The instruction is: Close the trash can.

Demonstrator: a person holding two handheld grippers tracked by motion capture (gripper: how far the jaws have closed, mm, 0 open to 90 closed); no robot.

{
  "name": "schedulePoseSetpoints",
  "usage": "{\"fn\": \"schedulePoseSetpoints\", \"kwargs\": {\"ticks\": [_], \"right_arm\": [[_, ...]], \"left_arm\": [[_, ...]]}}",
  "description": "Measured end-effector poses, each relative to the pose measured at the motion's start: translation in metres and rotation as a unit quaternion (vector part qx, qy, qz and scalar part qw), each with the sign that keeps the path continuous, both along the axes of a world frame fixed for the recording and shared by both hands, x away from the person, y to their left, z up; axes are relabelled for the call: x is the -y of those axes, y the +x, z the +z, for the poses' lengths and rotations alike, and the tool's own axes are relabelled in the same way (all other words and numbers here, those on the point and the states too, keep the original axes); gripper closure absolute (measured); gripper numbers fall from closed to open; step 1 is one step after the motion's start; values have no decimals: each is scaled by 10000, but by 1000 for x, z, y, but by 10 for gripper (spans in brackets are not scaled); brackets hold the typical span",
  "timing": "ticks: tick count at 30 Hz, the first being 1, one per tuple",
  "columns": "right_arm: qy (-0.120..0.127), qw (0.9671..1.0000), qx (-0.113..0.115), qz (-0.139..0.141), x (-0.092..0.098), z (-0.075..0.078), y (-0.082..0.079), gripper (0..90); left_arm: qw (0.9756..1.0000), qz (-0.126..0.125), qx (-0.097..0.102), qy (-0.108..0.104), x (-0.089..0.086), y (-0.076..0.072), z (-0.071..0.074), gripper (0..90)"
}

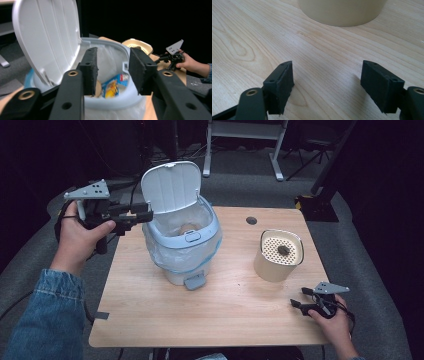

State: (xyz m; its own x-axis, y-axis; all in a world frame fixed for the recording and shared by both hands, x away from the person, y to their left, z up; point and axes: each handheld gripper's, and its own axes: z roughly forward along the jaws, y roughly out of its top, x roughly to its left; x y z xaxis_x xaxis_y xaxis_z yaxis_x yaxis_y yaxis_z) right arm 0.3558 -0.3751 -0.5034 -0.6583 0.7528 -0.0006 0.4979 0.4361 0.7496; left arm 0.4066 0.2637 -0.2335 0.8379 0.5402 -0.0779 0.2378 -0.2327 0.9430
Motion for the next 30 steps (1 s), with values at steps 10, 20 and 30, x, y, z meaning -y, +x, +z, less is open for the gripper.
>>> {"fn": "schedulePoseSetpoints", "kwargs": {"ticks": [10, 20, 30], "right_arm": [[15, 10000, -2, 38, 1, 0, 1, 268], [17, 10000, 2, 34, 1, 0, 1, 267], [18, 10000, -5, 46, 1, 0, 0, 267]], "left_arm": [[9998, -13, 163, 70, 8, 20, 25, 681], [9990, 252, 343, -148, 7, 49, 50, 759], [9961, 761, 239, -374, 3, 77, 53, 763]]}}
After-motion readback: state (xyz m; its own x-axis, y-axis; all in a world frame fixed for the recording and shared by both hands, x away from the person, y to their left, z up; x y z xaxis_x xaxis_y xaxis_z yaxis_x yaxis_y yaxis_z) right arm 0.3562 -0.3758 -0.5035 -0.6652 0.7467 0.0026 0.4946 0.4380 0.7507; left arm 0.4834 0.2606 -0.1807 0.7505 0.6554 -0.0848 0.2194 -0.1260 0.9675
